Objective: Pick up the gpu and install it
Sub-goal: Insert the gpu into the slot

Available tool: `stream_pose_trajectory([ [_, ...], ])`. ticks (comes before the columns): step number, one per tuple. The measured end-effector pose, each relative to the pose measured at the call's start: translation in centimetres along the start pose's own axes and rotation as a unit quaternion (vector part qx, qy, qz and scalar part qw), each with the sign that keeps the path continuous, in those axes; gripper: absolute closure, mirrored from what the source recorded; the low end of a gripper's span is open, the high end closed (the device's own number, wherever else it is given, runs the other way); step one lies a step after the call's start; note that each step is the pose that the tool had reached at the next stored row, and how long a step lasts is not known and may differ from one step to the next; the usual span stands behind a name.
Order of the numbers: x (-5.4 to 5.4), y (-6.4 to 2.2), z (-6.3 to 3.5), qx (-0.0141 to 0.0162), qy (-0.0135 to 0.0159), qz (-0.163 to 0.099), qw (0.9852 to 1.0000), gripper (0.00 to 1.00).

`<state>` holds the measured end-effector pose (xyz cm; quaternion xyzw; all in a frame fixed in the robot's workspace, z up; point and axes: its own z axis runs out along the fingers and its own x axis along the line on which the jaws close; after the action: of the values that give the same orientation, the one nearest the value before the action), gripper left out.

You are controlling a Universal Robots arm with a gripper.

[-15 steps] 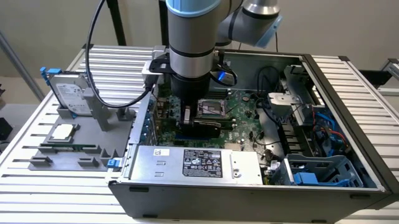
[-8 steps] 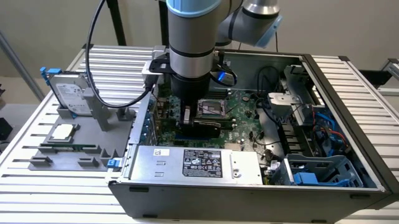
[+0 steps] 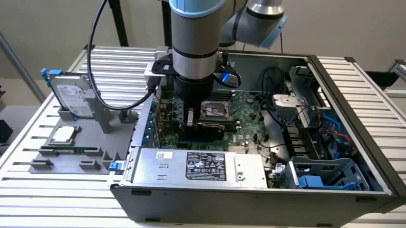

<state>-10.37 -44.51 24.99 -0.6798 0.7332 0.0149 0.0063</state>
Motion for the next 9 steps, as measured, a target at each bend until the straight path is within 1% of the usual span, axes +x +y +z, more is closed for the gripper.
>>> stream_pose_trajectory([
  [6, 0.00, 0.00, -0.05, -0.0002, 0.0000, -0.005, 1.0000, 1.00],
  [9, 0.00, 0.00, -0.05, 0.0003, 0.0001, -0.006, 1.0000, 1.00],
])
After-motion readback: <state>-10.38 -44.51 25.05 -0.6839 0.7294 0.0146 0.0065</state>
